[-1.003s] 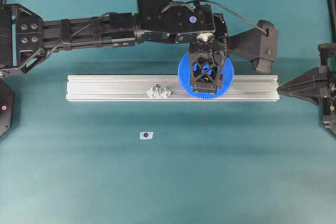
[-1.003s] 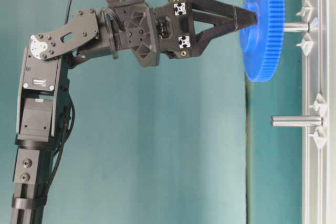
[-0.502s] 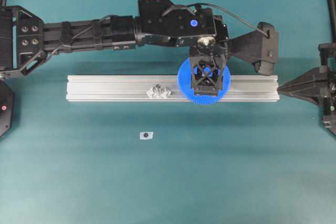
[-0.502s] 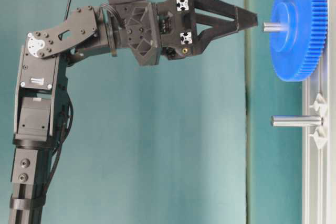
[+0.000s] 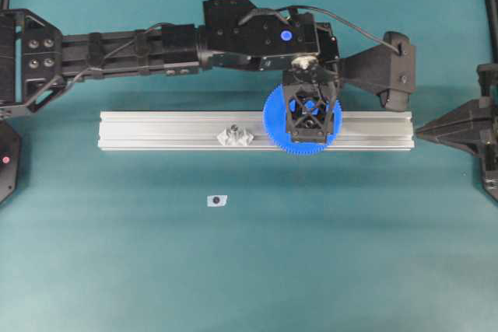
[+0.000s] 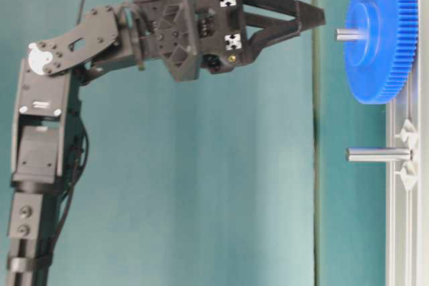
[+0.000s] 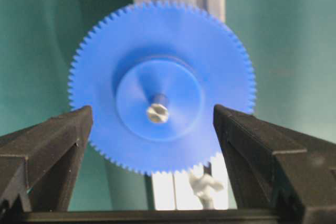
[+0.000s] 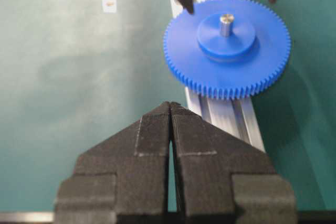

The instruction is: Find the location of the shaft and insert the large gear.

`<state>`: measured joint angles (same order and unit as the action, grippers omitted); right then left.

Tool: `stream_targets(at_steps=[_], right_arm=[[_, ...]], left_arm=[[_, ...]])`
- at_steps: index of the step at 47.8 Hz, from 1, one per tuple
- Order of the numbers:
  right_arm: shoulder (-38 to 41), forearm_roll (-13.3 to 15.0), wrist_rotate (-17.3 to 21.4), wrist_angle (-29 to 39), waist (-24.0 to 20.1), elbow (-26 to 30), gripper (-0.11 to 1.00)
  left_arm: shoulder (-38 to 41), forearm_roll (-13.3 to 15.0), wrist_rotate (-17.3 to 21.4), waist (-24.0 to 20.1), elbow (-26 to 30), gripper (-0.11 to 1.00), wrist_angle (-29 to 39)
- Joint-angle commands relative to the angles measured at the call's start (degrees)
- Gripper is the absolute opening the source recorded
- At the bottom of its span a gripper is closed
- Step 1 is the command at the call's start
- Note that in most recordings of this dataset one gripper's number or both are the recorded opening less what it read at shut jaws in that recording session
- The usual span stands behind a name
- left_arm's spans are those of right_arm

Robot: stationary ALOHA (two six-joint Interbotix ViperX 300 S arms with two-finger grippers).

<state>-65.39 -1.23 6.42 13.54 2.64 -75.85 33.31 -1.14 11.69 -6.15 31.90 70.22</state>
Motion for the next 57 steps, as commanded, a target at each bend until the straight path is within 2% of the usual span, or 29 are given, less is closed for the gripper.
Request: stream_targets(at_steps=[1,18,25,37,47,57], right_arm=[[0.18,0.09,0.70,0.18,0.09,0.53,-0.02],[-0.35,0.26,0.70,0.18,0.09,0.26,-0.02],[-1.23,0.26,0.70,0.18,0.09,0.00,-0.02],[-3.60,0.53,0.70,0.18,0.09,-0.70,-0.02],[-3.78,0.44,0.70,0.18,0.09,-0.79,-0.02],[-3.96,0.44,0.70,-0.09,0.09,-1.05,-0.02]], left_arm=[[-4.66,-0.09,-0.18,0.44,-1.14,0.88,-0.53],[-13.45,-0.09,-4.22,0.79,-14.68,0.88,-11.51],[-16.88,-0.18,-4.66,1.32,-20.21,0.88,-14.68],[-21.18,-0.18,-6.59,1.58,-25.05,0.88,-18.46],[-24.26,-0.09,-6.77,2.02,-29.71,0.88,-21.09],[-27.95,-0.09,-7.82,2.55,-34.80,0.87,-26.02]])
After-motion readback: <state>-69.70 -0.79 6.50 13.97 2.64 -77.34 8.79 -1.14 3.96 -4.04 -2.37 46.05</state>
